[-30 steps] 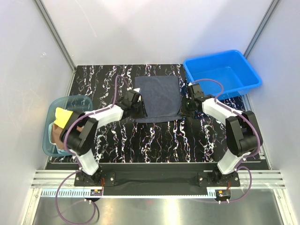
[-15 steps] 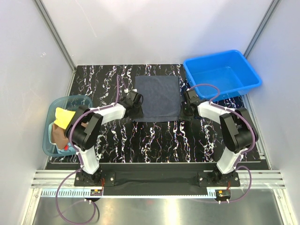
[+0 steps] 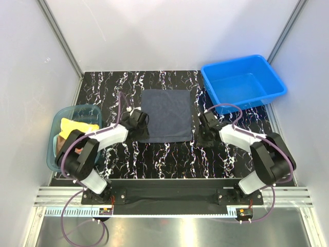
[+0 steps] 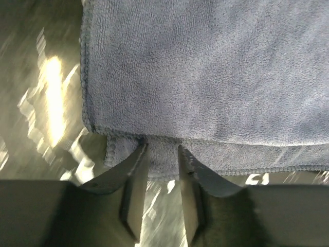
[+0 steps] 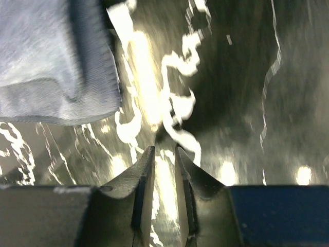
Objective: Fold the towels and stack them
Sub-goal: Fold the towel
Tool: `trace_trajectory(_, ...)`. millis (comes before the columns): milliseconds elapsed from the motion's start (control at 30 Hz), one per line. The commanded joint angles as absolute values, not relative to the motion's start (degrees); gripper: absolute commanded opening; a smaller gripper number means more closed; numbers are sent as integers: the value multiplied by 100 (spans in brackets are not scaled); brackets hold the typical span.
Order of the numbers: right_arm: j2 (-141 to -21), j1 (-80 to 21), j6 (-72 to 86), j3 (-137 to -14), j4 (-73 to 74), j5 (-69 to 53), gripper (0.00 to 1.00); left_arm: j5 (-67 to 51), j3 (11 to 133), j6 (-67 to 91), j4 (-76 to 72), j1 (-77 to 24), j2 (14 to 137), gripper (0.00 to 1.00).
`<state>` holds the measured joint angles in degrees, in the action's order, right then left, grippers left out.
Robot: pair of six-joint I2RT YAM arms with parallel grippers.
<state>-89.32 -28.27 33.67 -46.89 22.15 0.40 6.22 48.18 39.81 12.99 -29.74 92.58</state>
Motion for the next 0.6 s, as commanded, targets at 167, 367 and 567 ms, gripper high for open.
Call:
trace_trajectory(167,-8551,-2883,3542,-5149,2110,9,28,992,5106,3727,2310,-2936,8359,47)
trace_trajectory(367,-9237,-2892,3498,-5756,1996,-263,24,204,5037,3656,1944,-2068,8446,48)
trace_trajectory(567,-9869,-2997,3419,-5862,2090,-265,22,702,4676,3727,1565,-1925,8411,48)
